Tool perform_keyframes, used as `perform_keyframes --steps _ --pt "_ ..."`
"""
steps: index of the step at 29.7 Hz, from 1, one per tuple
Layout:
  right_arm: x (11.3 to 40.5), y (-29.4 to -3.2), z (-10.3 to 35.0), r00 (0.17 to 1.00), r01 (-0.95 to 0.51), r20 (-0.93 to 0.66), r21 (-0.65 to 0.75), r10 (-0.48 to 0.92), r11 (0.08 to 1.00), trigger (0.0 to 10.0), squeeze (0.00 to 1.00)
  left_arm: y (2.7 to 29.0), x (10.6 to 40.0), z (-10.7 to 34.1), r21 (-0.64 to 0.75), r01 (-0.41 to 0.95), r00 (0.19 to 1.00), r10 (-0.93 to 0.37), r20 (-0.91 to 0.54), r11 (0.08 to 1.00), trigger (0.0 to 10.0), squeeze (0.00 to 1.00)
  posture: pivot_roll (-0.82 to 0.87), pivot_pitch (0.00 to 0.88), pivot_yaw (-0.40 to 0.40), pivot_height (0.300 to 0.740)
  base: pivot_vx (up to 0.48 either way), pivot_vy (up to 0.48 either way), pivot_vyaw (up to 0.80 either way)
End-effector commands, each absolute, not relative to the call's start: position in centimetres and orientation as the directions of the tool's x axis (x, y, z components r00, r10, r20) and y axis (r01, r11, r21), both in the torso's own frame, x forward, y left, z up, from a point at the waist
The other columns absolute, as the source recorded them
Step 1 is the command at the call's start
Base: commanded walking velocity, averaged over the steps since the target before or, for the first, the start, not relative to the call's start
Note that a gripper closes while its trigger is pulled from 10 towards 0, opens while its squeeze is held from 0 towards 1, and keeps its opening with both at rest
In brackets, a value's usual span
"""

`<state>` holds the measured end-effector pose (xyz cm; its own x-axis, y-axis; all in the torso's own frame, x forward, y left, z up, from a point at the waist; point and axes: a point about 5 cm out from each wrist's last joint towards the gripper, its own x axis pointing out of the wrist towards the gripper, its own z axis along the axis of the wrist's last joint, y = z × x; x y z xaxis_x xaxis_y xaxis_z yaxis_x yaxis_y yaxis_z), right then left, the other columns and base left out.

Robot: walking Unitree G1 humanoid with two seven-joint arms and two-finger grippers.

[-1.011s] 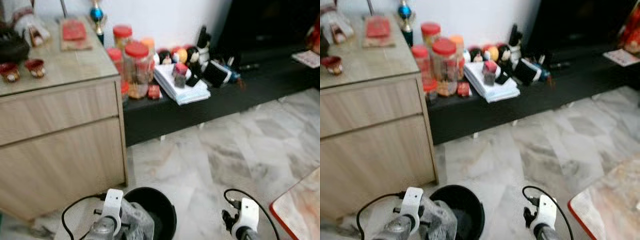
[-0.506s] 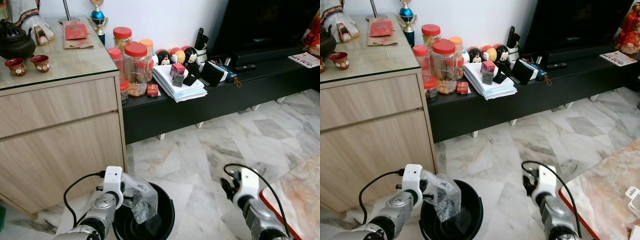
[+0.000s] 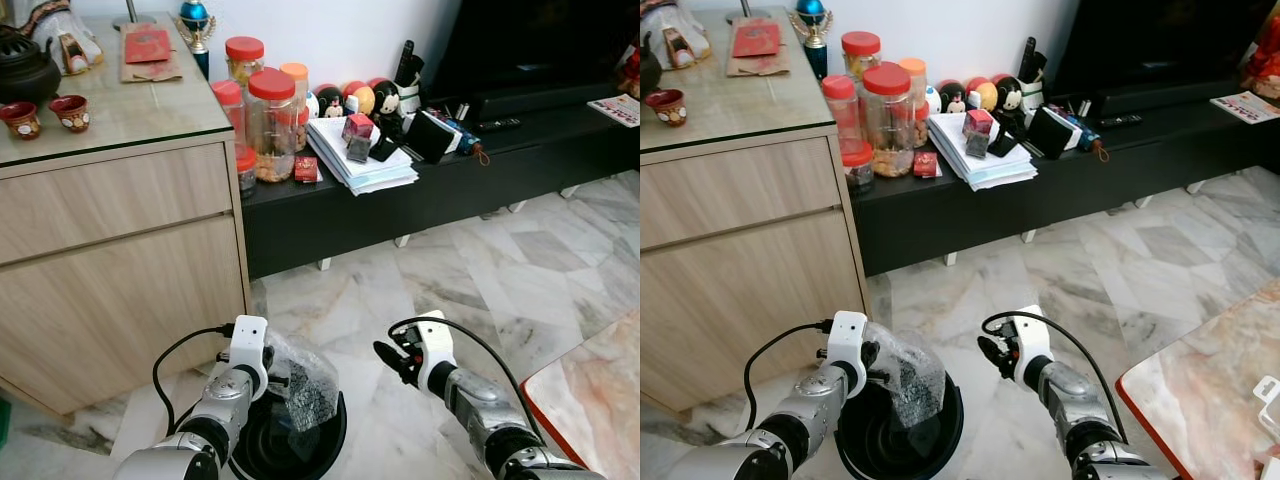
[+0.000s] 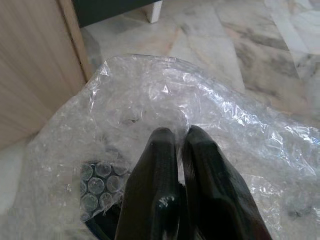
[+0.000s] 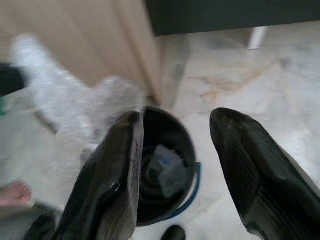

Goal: Picking trash to rubbish bin

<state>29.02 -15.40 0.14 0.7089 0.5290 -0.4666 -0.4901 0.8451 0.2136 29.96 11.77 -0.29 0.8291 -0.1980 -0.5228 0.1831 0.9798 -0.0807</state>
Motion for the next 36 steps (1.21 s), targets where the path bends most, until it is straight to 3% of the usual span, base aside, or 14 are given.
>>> perform_keyframes --steps 1,8,9,10,11,36 --pt "28.9 -15.3 0.1 0.689 -0.523 -0.473 0.201 0.549 0.828 10.0 0.00 10.7 29.5 -0.7 -0.102 0.219 0.807 -0.238 -0.541 0.971 10.0 0.00 -0.09 0.125 -0.138 0.740 0.000 0.000 0.00" --pt "28.2 -15.4 -0.2 0.673 -0.544 -0.472 0.206 0.570 0.813 10.0 0.00 9.0 29.0 -0.9 -0.142 0.261 0.792 -0.295 -0.535 0.955 10.0 0.01 -0.12 0.135 -0.141 0.740 0.000 0.000 0.00" --pt "28.1 -15.4 -0.2 0.671 -0.547 -0.468 0.210 0.575 0.810 10.0 0.00 8.8 28.9 -1.0 -0.142 0.265 0.787 -0.299 -0.539 0.954 10.0 0.75 -0.13 0.139 -0.140 0.740 0.000 0.000 0.00" --pt "28.1 -15.4 -0.2 0.671 -0.547 -0.468 0.210 0.575 0.810 10.0 0.00 8.8 28.9 -1.0 -0.142 0.265 0.787 -0.299 -0.539 0.954 10.0 0.75 -0.13 0.139 -0.140 0.740 0.000 0.000 0.00" --pt "28.0 -15.5 -0.3 0.671 -0.548 -0.468 0.211 0.576 0.809 10.0 0.00 8.7 28.8 -1.0 -0.142 0.266 0.786 -0.299 -0.541 0.954 10.0 1.00 -0.13 0.141 -0.141 0.740 0.000 0.000 0.00" --pt "27.5 -15.7 -0.5 0.682 -0.538 -0.459 0.212 0.569 0.816 10.0 0.00 9.3 28.0 -1.8 -0.142 0.256 0.775 -0.291 -0.561 0.956 10.0 1.00 -0.12 0.184 -0.150 0.740 0.000 0.000 0.00"
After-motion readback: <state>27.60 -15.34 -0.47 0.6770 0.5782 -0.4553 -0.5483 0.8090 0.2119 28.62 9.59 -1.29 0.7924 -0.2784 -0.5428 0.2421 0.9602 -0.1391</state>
